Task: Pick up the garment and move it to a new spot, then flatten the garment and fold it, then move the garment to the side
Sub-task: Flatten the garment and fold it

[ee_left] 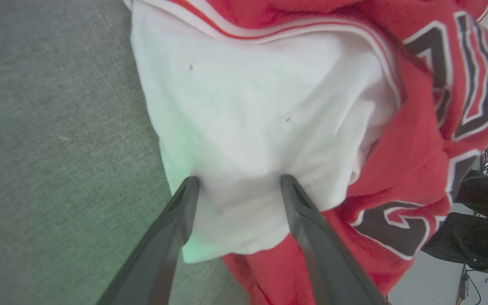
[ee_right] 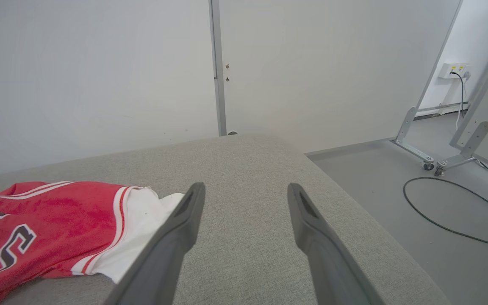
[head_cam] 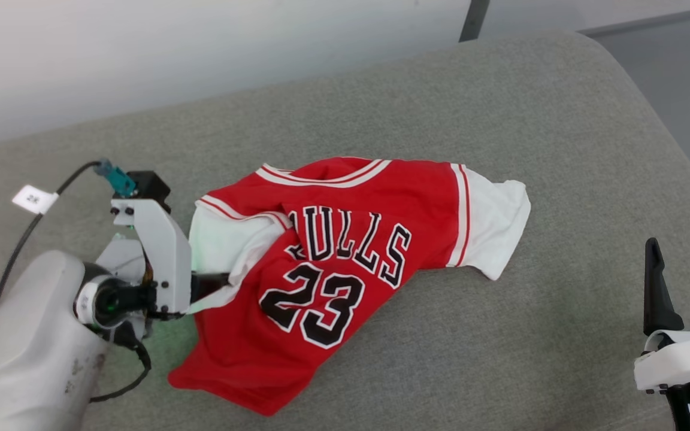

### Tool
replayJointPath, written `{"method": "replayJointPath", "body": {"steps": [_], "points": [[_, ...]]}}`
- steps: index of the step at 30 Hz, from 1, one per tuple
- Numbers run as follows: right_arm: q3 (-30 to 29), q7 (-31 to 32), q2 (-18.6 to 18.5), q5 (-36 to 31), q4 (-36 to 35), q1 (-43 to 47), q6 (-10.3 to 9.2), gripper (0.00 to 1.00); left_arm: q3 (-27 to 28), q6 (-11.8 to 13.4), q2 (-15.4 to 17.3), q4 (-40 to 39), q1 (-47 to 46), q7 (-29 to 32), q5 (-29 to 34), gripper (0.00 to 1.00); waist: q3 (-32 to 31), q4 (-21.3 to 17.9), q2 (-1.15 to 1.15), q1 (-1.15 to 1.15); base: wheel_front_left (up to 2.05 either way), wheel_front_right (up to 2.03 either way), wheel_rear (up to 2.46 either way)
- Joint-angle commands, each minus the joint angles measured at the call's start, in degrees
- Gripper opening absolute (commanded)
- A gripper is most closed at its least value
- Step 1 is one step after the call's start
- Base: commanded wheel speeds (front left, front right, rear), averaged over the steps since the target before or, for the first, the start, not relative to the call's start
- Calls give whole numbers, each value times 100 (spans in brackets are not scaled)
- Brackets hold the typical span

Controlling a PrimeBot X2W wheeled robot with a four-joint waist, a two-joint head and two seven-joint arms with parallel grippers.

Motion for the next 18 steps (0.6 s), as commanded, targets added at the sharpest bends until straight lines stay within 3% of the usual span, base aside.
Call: {"method": "replayJointPath", "body": {"steps": [1, 9, 10, 12, 18], "points": [[-6, -6, 15, 32, -38, 0, -6, 100, -50, 8, 36, 65, 60, 13, 70, 100, 93, -95, 0, 0, 0, 0, 0], [-31, -66, 35, 89, 14, -75, -6, 100, -276, -71, 122, 670, 132, -215, 337, 100, 216, -211, 0, 0, 0, 0, 0], [-41, -69, 36, 97, 18, -82, -6, 100, -273, -81, 94, 735, 132, -209, 290, 59, 225, -210, 0, 0, 0, 0, 0], [-53, -73, 38, 93, 26, -100, -6, 100, -229, -106, 48, 832, 109, -263, 212, 0, 243, -201, 0, 0, 0, 0, 0], [-97, -85, 39, 74, 59, -107, -6, 100, -296, -150, 282, 846, -102, -312, 319, 0, 214, -109, 0, 0, 0, 0, 0]]}}
